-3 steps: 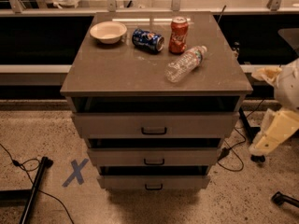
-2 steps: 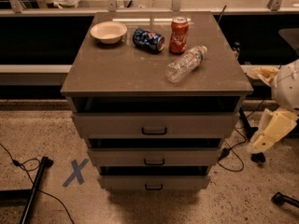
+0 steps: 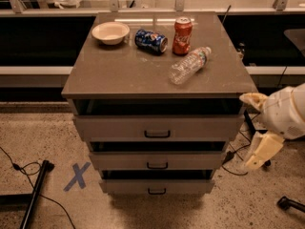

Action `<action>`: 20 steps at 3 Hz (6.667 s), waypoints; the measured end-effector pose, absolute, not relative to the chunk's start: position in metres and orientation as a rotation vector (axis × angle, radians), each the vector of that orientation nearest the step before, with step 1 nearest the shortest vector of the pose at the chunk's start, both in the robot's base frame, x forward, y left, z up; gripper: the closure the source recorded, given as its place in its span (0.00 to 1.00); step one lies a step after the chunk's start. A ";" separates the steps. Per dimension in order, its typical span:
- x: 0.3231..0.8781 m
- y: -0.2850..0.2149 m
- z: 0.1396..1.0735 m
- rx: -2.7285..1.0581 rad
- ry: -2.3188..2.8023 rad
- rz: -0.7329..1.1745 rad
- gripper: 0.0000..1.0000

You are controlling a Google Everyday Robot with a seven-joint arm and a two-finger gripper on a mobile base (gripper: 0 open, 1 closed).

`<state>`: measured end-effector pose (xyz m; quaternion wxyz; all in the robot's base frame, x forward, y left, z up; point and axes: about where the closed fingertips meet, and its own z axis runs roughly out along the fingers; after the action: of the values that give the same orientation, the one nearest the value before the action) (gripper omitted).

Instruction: Open bottom drawer

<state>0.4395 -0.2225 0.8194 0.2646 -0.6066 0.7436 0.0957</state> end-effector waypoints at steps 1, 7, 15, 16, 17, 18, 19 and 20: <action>0.446 -0.227 0.740 -1.552 1.873 0.305 0.00; 0.463 -0.261 0.599 -1.761 1.590 0.256 0.00; 0.494 -0.235 0.272 -1.743 1.823 0.384 0.00; 0.496 -0.236 0.248 -1.746 1.840 0.391 0.00; 0.501 -0.227 0.224 -1.760 1.833 0.412 0.00; 0.515 -0.222 0.207 -1.750 1.831 0.422 0.00; 0.532 -0.217 0.192 -1.753 1.831 0.423 0.22; 0.538 -0.214 0.187 -1.769 1.828 0.423 0.38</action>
Offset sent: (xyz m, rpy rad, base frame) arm 0.0203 -0.0152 -0.0515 0.1357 -0.1657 0.2673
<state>0.5382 -0.2137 0.1867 0.2779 -0.6590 0.6809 0.1576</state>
